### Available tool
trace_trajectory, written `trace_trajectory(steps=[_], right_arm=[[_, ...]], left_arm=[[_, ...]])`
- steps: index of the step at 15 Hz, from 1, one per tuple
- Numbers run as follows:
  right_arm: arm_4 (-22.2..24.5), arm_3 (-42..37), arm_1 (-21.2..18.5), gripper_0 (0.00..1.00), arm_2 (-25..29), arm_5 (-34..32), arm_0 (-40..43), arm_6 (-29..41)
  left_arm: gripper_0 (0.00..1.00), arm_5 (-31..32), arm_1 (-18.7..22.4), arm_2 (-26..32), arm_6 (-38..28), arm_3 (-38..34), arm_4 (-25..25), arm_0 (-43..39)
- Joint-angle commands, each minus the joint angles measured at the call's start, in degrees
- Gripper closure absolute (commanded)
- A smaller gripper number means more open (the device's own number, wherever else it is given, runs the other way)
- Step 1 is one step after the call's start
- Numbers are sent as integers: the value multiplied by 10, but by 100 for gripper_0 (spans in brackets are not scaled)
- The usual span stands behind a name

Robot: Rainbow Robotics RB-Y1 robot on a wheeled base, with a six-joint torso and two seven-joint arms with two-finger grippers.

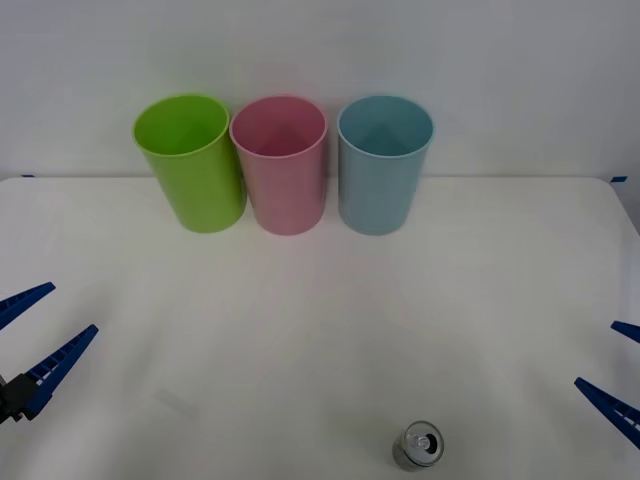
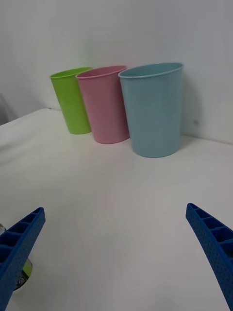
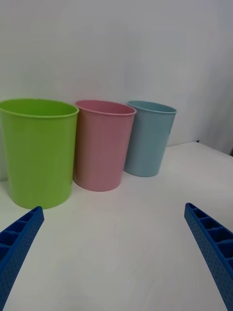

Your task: Grasp the object on the table and drop it into the matching bin: aluminum can to the light blue bin, PET bottle to the pink bin.

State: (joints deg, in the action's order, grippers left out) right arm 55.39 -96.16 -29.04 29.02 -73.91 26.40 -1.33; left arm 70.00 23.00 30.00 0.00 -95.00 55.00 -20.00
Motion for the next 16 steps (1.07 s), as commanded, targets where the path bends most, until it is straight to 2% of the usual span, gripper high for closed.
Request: trace_trajectory(steps=[1, 5, 10, 14, 16], right_arm=[[1, 0, -12, 0, -1, -19, 20, -10], [14, 17, -21, 0, -3, -62, 29, -32], [63, 108, -27, 0, 3, -161, -25, -68], [89, 137, -27, 0, -4, -161, -41, -149], [93, 138, -27, 0, -26, -161, -42, -188]], left_arm=[[0, 0, 0, 0, 0, 0, 0, 0], [0, 0, 0, 0, 0, 0, 0, 0], [0, 0, 0, 0, 0, 0, 0, 0], [0, 0, 0, 0, 0, 0, 0, 0], [0, 0, 0, 0, 0, 0, 0, 0]])
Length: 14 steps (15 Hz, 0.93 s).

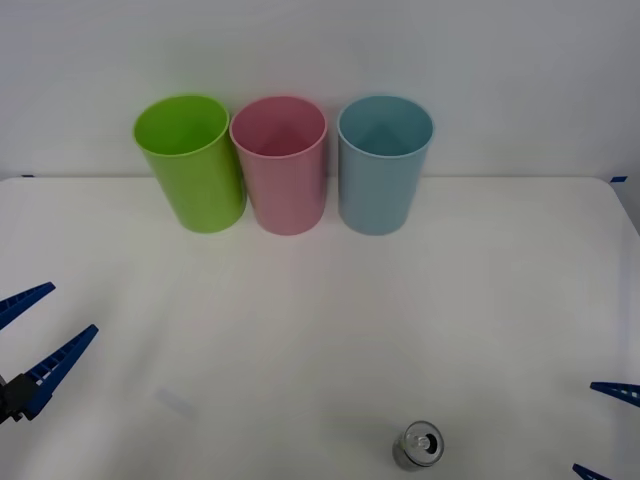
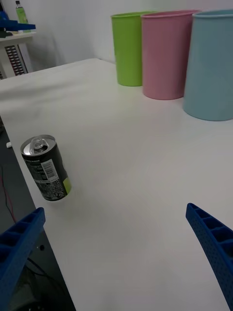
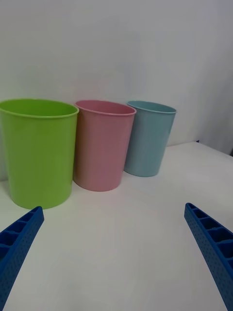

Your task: Grasp the object on the table and drop it into the matching bin: aluminum can to the light blue bin, PET bottle to the pink bin.

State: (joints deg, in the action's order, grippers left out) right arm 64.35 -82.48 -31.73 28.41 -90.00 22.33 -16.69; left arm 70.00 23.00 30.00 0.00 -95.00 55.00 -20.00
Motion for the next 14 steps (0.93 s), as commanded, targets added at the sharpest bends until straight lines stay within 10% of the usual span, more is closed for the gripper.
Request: trace_trajectory(steps=[1, 14], right_arm=[[3, 1, 0, 0, -34, 0, -2, -48], [3, 1, 2, 0, -208, 70, -37, -77]], left_arm=[[0, 0, 0, 0, 0, 0, 0, 0], [0, 0, 0, 0, 0, 0, 0, 0]])
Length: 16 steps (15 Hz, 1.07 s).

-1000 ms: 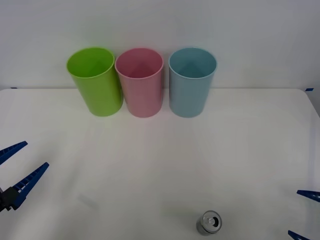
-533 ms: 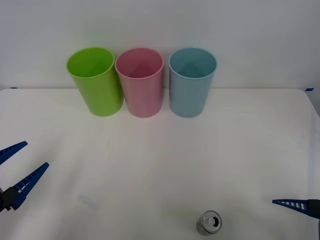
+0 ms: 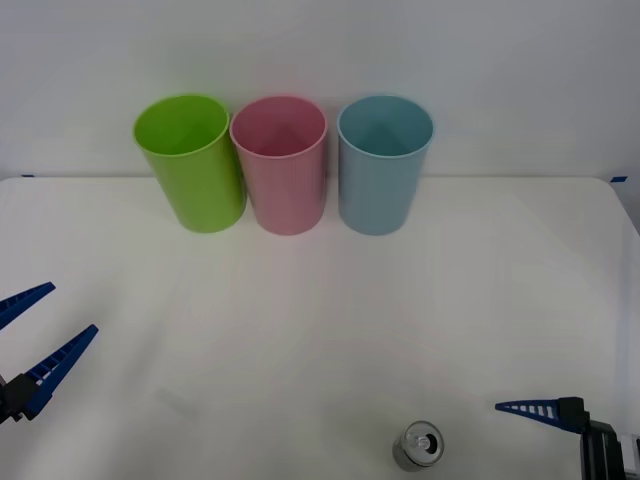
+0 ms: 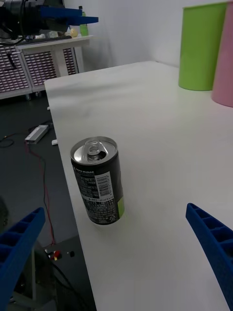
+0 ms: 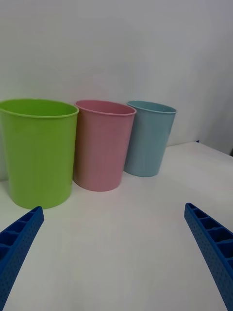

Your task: Grasp the object on the table and drop it into the matching bin: aluminum can to the light blue bin, PET bottle to the pink bin.

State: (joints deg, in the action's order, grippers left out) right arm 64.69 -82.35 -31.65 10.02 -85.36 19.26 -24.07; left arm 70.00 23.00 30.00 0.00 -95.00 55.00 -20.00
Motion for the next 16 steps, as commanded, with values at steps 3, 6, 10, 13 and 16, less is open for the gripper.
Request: trace_trajectory(steps=[3, 6, 10, 13, 16], right_arm=[[7, 27, 12, 0, -61, 43, -32, -9], [51, 64, 45, 0, -61, 42, -67, -15], [76, 98, 75, 0, -82, 47, -96, -24], [75, 98, 80, 0, -108, 61, -99, -32], [75, 98, 91, 0, -121, 71, -103, -41]], left_arm=[[0, 0, 0, 0, 0, 0, 0, 0], [0, 0, 0, 0, 0, 0, 0, 0], [0, 0, 0, 0, 0, 0, 0, 0], [0, 0, 0, 0, 0, 0, 0, 0], [0, 0, 0, 0, 0, 0, 0, 0]])
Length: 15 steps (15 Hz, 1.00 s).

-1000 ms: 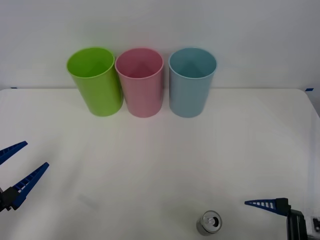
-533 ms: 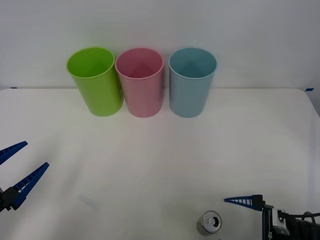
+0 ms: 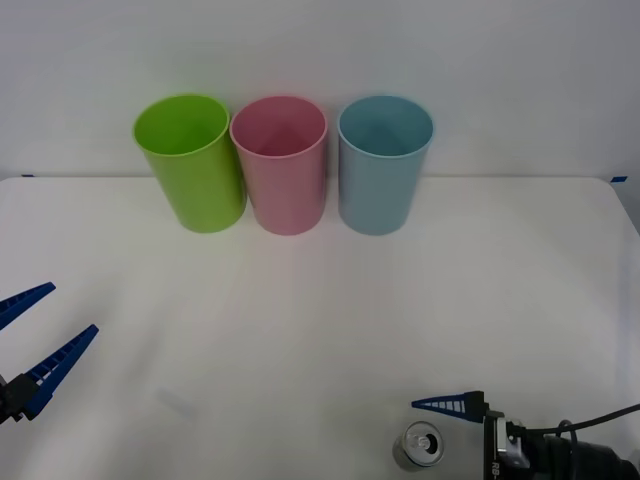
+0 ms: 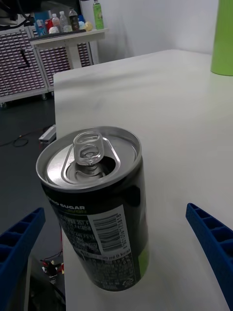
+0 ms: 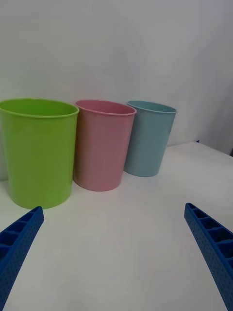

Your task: Grasp the object on the table and drop it into the matching bin: aluminum can to the light blue bin, PET bottle to the pink bin.

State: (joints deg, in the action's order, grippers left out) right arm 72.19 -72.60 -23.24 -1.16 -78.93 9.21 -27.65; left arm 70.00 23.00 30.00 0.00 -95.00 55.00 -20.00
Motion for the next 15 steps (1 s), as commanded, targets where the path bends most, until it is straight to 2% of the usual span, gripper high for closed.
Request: trace_trajectory(steps=[1, 10, 11, 12, 15], right_arm=[[0, 0, 12, 0, -13, 11, -3, -7], [1, 0, 19, 0, -20, 26, -5, -19], [0, 0, 20, 64, -21, 26, -5, -21], [-3, 0, 20, 97, -20, 25, -5, -22], [-6, 0, 20, 100, -21, 20, -7, -24]], left_arm=[[0, 0, 0, 0, 0, 0, 0, 0], [0, 0, 0, 0, 0, 0, 0, 0], [0, 0, 0, 0, 0, 0, 0, 0], [0, 0, 0, 0, 0, 0, 0, 0], [0, 0, 0, 0, 0, 0, 0, 0]])
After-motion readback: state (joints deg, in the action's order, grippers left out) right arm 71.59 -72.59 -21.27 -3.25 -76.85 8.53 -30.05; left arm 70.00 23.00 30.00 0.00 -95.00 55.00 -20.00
